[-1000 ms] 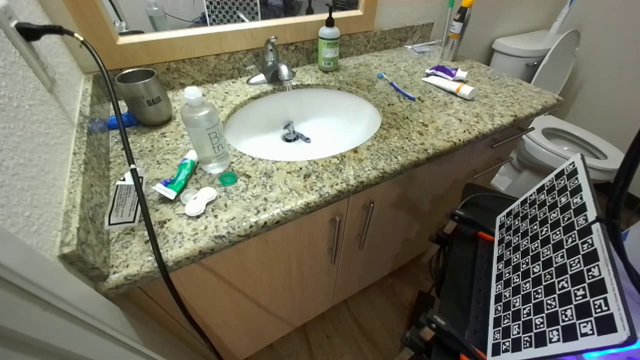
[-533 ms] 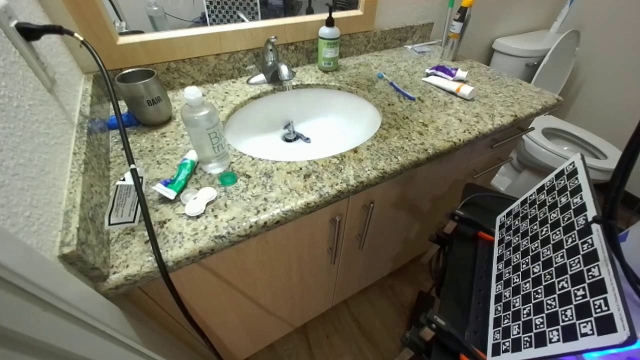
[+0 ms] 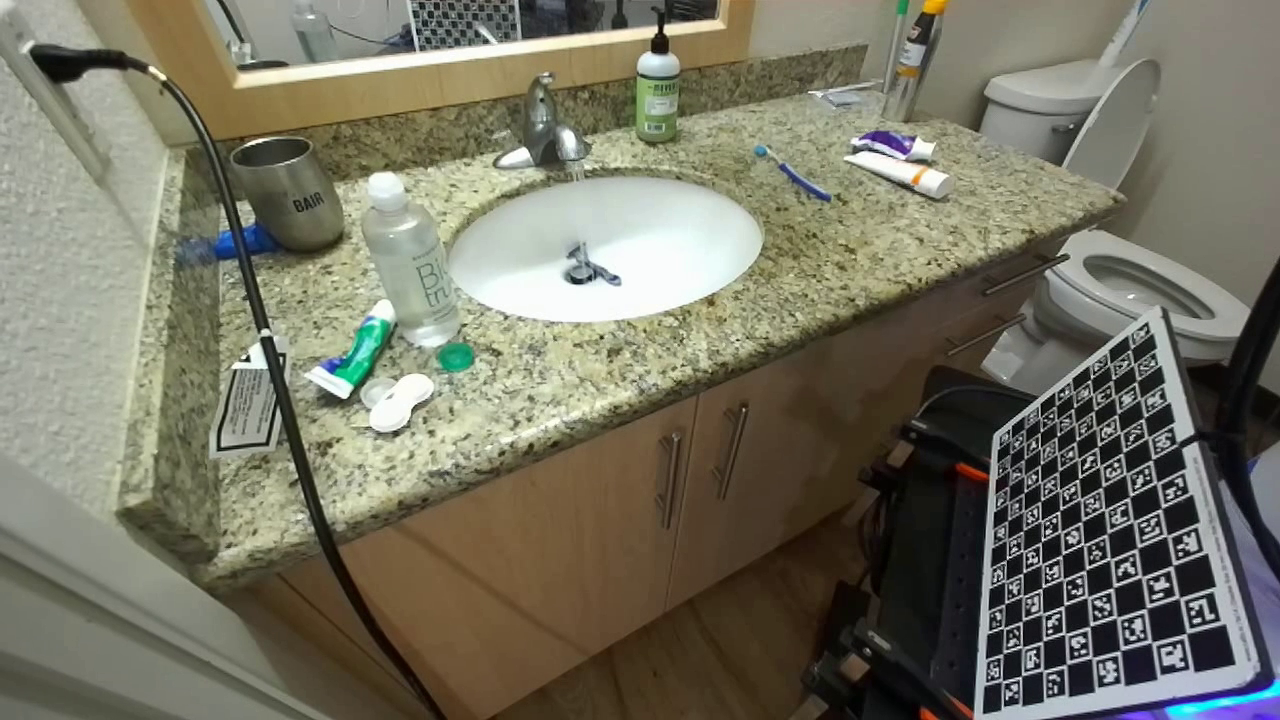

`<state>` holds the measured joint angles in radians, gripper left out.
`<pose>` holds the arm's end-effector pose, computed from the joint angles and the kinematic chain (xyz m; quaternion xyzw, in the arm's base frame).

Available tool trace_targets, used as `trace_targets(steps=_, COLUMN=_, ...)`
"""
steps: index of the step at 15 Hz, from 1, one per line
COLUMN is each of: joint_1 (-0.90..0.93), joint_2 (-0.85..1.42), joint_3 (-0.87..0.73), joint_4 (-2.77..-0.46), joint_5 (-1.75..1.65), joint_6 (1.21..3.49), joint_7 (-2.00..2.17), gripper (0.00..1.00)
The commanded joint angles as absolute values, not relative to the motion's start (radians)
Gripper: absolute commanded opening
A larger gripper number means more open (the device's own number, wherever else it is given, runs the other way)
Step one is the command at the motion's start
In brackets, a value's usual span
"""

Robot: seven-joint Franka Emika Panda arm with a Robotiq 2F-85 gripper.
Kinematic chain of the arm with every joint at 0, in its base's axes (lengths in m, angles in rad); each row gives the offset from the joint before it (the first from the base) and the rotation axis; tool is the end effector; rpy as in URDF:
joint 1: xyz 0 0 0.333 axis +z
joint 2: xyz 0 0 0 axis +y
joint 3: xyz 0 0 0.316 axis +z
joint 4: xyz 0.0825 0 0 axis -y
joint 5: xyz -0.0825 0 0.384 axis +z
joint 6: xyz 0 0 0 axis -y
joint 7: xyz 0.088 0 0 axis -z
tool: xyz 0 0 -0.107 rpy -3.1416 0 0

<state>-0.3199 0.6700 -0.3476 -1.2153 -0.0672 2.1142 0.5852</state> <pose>0.6375 -0.4124 0.4261 0.8308 -0.5246 0.1260 0.1367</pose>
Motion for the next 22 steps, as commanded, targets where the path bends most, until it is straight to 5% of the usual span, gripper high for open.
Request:
trace_targets(steps=1, joint_1=-0.381, joint_2=0.735, joint_3=-0.271, joint_4=-1.083, joint_5=0.016, joint_6=1.971, joint_7=0.403, gripper=1.00)
trace_targets(steps=22, joint_1=-0.331, joint_2=0.880, joint_3=-0.325, joint_4=-1.088, joint_5=-0.068, joint_6=2.319, joint_7=0.665, gripper=1.00)
